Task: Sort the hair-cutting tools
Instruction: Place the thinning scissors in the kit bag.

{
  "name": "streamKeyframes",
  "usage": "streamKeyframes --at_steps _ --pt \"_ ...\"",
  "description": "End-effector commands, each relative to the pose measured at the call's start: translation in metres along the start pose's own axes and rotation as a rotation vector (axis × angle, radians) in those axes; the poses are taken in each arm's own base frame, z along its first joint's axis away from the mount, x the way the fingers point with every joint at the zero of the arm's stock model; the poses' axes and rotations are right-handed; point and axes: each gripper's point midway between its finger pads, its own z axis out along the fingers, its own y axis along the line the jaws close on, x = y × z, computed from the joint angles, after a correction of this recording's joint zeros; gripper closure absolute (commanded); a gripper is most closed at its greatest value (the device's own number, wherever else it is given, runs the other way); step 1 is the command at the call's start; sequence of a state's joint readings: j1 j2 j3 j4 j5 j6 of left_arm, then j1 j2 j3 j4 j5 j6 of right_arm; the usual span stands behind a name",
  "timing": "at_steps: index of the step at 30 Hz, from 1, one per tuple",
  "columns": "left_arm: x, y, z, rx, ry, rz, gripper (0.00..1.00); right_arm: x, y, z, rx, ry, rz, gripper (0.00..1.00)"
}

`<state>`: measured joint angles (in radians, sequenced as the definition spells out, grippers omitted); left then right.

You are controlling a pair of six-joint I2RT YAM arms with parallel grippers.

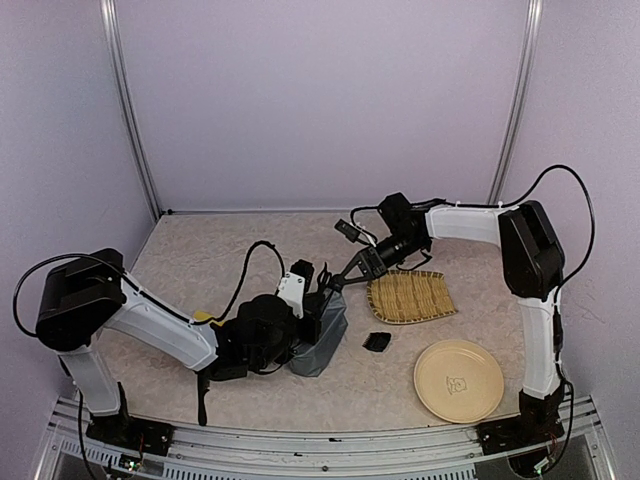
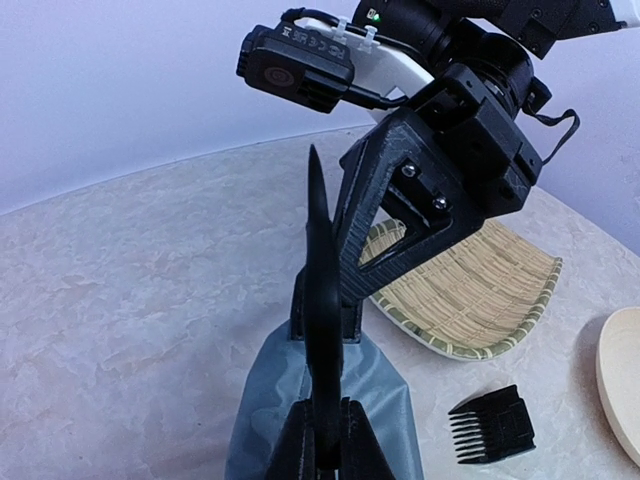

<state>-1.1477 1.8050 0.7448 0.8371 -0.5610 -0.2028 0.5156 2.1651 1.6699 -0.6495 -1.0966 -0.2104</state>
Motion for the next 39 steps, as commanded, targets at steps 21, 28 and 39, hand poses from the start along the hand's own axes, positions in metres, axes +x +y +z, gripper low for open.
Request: streamKeyframes --at_steps 21,28,39 --pt "0.017 -0.005 -0.006 0.060 0.083 0.020 1.00 -0.015 0.015 -0.015 -0.014 -0.038 -0.041 1.00" --pt "0.017 -0.005 -0.005 0.041 0.144 0.023 0.98 -0.018 0.018 -0.017 -0.014 -0.043 -0.048 1.00" --pt "0.002 -0.008 0.006 0.052 0.190 0.002 0.78 -0.019 0.023 -0.018 -0.026 -0.047 -0.052 1.00"
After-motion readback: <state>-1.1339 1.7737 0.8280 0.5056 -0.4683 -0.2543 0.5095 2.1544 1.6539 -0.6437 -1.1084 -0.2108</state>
